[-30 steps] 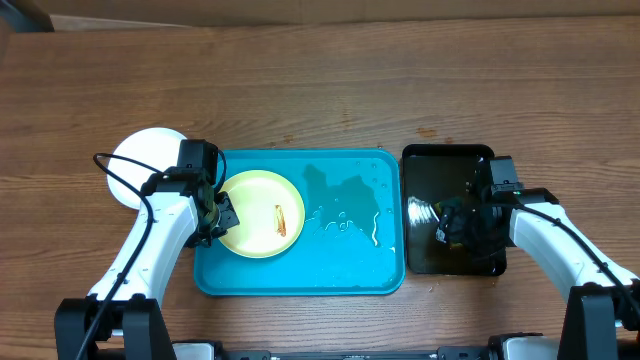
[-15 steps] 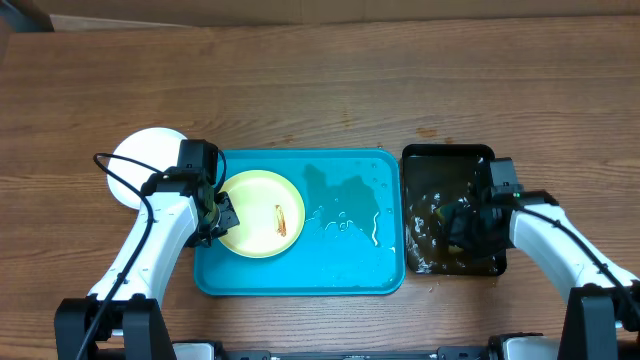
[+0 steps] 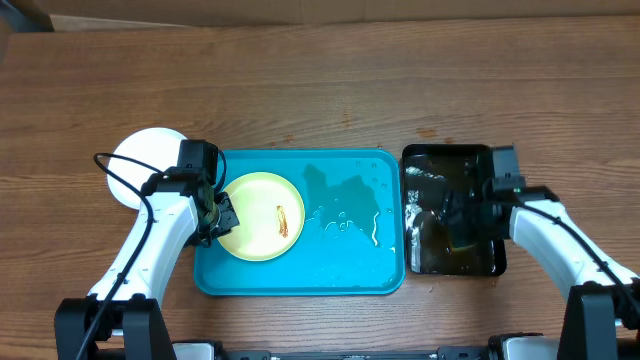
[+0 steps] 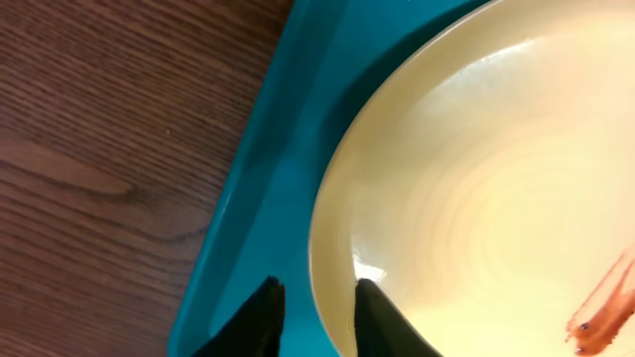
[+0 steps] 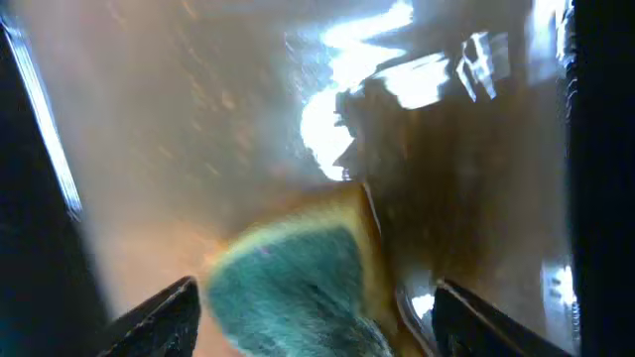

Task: Clean dirty plates on tray and stack at the side
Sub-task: 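Dip and rinse the sponge in the basin water with the right gripper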

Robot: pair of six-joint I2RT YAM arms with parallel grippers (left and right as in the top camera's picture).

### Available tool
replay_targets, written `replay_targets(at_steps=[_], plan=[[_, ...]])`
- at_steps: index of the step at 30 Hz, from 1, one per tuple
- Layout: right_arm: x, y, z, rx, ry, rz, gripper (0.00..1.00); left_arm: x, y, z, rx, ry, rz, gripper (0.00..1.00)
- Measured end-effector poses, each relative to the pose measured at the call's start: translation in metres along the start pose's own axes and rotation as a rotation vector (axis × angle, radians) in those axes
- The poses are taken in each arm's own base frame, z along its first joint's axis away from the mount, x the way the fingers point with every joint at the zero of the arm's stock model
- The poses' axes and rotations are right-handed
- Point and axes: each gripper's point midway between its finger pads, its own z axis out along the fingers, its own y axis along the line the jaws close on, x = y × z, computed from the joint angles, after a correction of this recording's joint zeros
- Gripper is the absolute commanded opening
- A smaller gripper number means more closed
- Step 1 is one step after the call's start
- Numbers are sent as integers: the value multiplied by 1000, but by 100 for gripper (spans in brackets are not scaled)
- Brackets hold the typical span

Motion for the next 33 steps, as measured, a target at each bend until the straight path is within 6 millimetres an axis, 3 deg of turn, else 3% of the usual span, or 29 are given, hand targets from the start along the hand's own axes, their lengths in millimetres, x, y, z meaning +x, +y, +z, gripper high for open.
replay_targets(at_steps=[2,4,5,15,22,25,28,29,33], plan=[[4,-2,6,-4,-3,-3,5,-1,1,0,-6,-3,4,40],[3,-1,8,-10,-19,-1,37,-2,3,0,-19,-9,7,42],[2,-1,8,-11,-23,-9,42,-2,4,1,-25,-10,8,41],[24,-2,-3,3,106,12,50,-14,2,2,-24,-56,3,36],[21,-4,0,12,81,8,42,-10,2,16,-17,-76,3,37],[18,-3,1,6,70,7,39,-3,5,25,-22,-66,9,30],[20,1,1,-19,79,3,17,-2,5,29,-19,-72,17,24],[20,3,-1,-28,87,1,4,-3,4,29,-17,-77,22,19],[16,11,-19,-39,117,22,4,-5,3,29,-13,-85,29,4]])
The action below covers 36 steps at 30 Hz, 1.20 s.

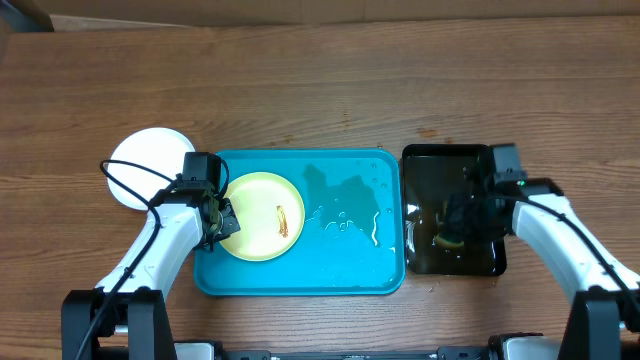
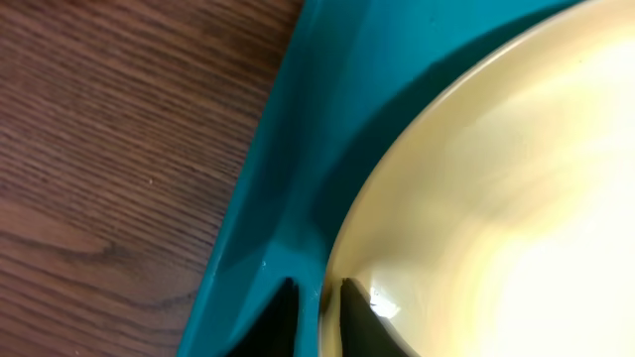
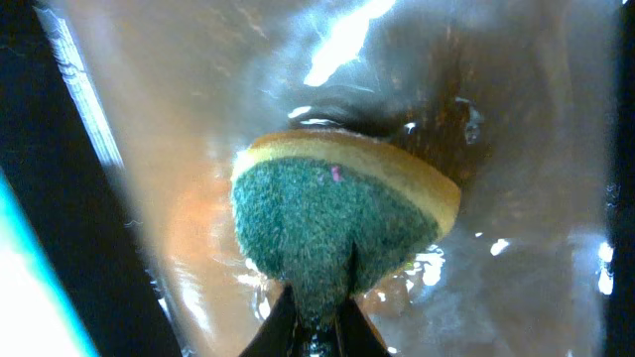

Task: Clean dirty plates on tray and stack at the side
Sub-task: 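Dip and rinse the sponge in the basin water with the right gripper, then lift the sponge and carry it left onto the yellow plate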

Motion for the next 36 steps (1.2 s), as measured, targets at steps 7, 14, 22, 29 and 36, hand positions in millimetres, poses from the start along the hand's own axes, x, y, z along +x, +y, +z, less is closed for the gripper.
replay_targets(at_steps=[7,14,22,29,36], plan=[[-22,21,-57,-29,-56,-10,4,-1,0,1,3,-7,1,41],[-16,19,-58,-21,-37,-5,4,2,0,3,0,-3,3,48],[-14,18,-58,-18,-27,-4,4,3,-1,10,11,-20,4,13],[-2,14,-69,20,33,39,4,2,-5,9,39,-27,-3,4],[-31,9,-104,104,-83,83,4,6,-12,8,77,-7,-3,4]])
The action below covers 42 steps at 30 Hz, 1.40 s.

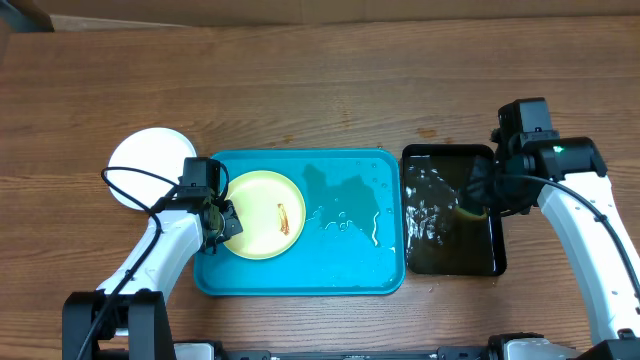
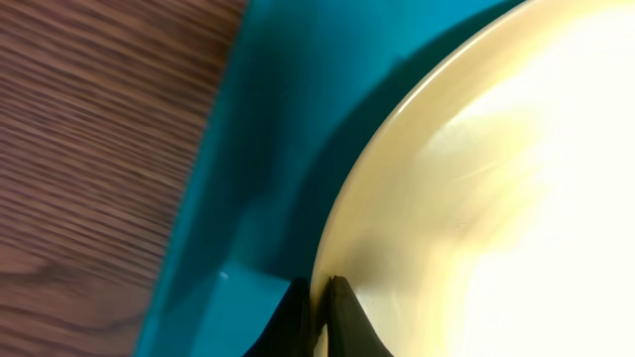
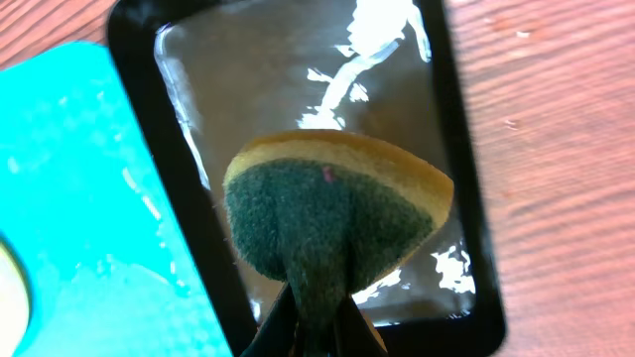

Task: Clean dirty plates on tray and stack at the side
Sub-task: 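Lift the sponge and carry it left onto the yellow plate, then scrub the yellow plate with the sponge while the left gripper holds it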

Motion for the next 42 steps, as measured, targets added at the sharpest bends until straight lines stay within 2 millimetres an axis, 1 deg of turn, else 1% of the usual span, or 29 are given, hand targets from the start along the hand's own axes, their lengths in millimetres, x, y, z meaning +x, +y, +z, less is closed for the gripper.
replay_targets(at_steps=[1,2,4,5,6,9,12,13,14,15,17,18,19,23,24,26,28,29,30,32,35,38,42], plan=[[3,-2,0,9,13,12,4,2,-2,0,12,10,0,16],[4,-2,0,9,17,17,4,5,-5,0,31,24,1,36],[4,5,0,-13,13,11,4,15,-10,0,65,73,4,52],[5,12,0,-34,15,0,4,22,-14,0,90,103,3,52],[6,20,0,-60,15,-18,4,22,-16,0,104,108,1,52],[8,48,0,-141,6,-82,4,25,-17,-2,108,120,24,51],[15,75,-2,-205,-3,-154,4,28,-10,-6,70,150,34,49],[17,85,-2,-223,-11,-180,4,25,-9,-9,58,147,34,40],[18,96,-3,-246,-25,-209,4,19,-9,-12,49,132,36,19],[21,107,-4,-265,-36,-236,4,13,-10,-15,47,116,40,4],[25,132,-8,-309,-74,-294,4,-1,-12,-20,47,76,44,4],[26,139,-9,-320,-88,-310,4,-6,-13,-22,47,61,49,4],[30,159,-12,-347,-131,-358,4,-10,-14,-23,47,49,48,3],[42,198,-16,-379,-220,-452,4,-10,-12,-23,36,46,48,4],[46,210,-14,-386,-236,-477,4,-10,-11,-23,32,47,48,4],[53,222,-7,-390,-240,-500,4,-10,-10,-23,28,47,49,4],[63,239,11,-385,-224,-522,4,-10,-9,-23,21,44,47,4],[67,243,18,-381,-217,-529,4,-10,-9,-23,19,44,45,4],[72,251,31,-373,-205,-541,4,-11,-8,-23,12,41,39,4],[83,260,51,-361,-183,-562,4,-13,-7,-23,6,31,26,4],[99,271,75,-348,-153,-596,4,-18,-8,-23,10,12,20,4],[108,279,85,-353,-147,-614,4,-19,-9,-23,14,7,19,4],[106,280,86,-348,-164,-623,4,-18,-10,-22,19,9,19,4]])
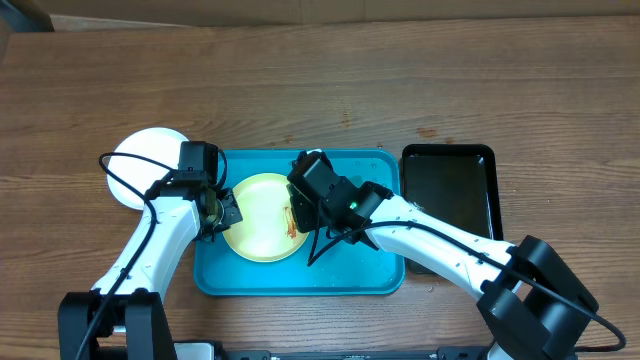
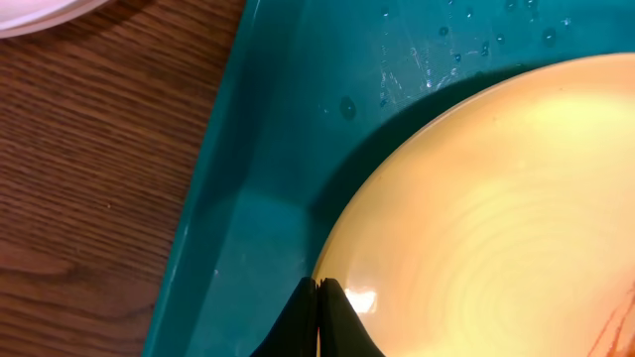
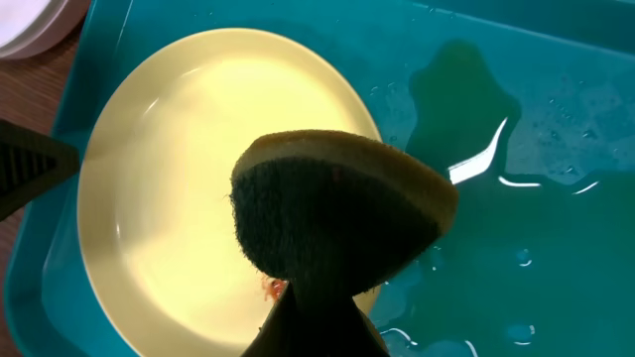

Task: Clean dirty plates on tray and stack at the side
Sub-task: 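Scrub the yellow plate with the sponge while the left gripper holds it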

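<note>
A yellow plate point(image 1: 262, 216) with a red smear point(image 1: 291, 222) lies at the left end of the teal tray point(image 1: 340, 275). My left gripper point(image 1: 222, 215) is shut on the plate's left rim point(image 2: 342, 260), its jaws pinched together point(image 2: 317, 290). My right gripper point(image 3: 316, 307) is shut on a green and yellow sponge point(image 3: 337, 218), held over the right part of the plate point(image 3: 179, 178). The sponge hides most of the smear point(image 3: 270, 288). In the overhead view the right gripper point(image 1: 300, 212) sits above the smear.
A white plate point(image 1: 150, 165) lies on the wooden table left of the tray. A black basin point(image 1: 450, 200) of dark water stands against the tray's right side. Water drops and puddles point(image 3: 496, 149) wet the tray's middle.
My right gripper has moved left with the sponge, from above the black basin to over the yellow plate's right side. The left gripper stays pinched on the plate's left rim.
At first my left jaws stood open around the plate's rim and my right jaws open around the sponge in the basin. Then the right was shut on the sponge and the left narrowed. Then the sponge hung above the basin with the rim pinched. Now it hangs over the plate.
</note>
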Robot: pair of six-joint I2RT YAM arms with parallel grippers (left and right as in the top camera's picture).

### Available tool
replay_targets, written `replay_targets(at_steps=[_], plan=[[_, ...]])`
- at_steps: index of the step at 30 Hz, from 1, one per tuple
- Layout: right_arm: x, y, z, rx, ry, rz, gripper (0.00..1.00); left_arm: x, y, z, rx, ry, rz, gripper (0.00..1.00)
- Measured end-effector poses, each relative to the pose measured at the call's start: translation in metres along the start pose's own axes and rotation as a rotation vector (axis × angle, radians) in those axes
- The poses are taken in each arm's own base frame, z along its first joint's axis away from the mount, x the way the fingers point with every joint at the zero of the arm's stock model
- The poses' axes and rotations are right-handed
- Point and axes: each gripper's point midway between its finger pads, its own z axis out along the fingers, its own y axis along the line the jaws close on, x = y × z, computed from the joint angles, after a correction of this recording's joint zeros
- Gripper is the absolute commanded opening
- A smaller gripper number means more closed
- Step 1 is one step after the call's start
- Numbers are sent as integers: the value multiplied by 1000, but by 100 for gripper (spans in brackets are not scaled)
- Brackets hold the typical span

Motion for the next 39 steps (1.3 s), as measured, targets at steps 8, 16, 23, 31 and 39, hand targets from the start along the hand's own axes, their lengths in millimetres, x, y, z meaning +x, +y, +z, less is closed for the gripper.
replay_targets(at_steps=[8,16,23,31,39], plan=[[3,-6,-6,45,39,-36,4,-1,-1,0,6,-5,0,4],[-22,9,-18,16,-17,-54,4,-2,-4,4,48,12,-13,4],[-21,8,-11,19,-15,-62,4,10,-3,27,63,112,-18,4],[-4,17,27,21,23,-93,4,11,-4,27,74,116,-16,4],[26,12,64,77,99,-125,4,11,-5,27,81,118,-16,4]])
